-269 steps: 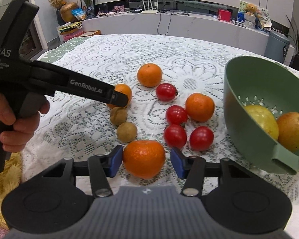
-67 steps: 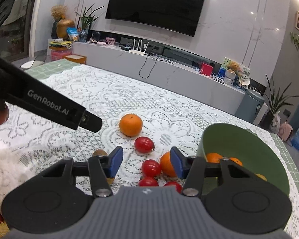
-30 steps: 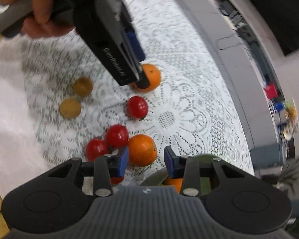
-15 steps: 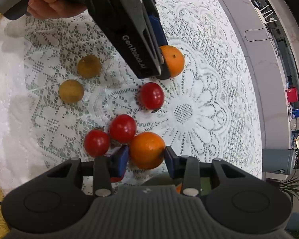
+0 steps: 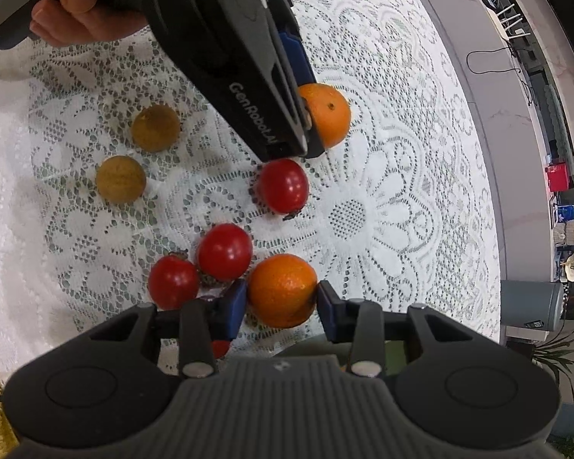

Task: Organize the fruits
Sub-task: 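Grasp a mandarin with the right tool while the left tool grasps another mandarin, then carry both mandarins into the green colander and open both tools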

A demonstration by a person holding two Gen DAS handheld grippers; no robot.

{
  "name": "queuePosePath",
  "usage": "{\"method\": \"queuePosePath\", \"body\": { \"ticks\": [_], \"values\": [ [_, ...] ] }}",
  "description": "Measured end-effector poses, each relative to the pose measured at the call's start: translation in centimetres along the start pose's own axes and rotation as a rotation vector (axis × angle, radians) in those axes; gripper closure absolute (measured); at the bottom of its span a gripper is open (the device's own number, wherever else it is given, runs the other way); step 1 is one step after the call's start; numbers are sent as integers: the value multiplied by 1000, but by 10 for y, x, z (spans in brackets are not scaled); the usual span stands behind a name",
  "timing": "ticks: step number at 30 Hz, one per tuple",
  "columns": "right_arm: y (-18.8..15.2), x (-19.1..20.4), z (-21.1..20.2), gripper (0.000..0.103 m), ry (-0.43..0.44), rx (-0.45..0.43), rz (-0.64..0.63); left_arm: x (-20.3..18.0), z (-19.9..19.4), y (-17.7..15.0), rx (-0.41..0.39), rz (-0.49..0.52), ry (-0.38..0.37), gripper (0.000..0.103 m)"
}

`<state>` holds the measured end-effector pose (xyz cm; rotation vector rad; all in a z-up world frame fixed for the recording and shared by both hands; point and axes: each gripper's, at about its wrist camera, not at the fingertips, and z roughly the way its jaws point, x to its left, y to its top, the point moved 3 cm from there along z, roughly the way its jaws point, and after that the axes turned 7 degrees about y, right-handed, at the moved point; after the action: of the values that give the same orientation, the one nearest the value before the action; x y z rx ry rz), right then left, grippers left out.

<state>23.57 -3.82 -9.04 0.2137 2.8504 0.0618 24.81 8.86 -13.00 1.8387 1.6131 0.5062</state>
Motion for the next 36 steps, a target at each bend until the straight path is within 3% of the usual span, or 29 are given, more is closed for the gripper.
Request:
{"method": "queuePosePath", "body": {
  "ticks": [8,19,26,36],
  "values": [
    [3,3,-10,67,-40,-20,20,4,-7,1,-2,-20,3,51],
    [8,-4,-48,67,-107,-99,78,-3,-45,15,-105,-39,-21,52],
    [-2,-8,-76,67,-130,-160,160,-31,-76,22,-179,18,-64,52],
    [-42,-10,-104,67,-177,-190,252,-76,-106,18,-212,55,-130,52]
  ]
}}
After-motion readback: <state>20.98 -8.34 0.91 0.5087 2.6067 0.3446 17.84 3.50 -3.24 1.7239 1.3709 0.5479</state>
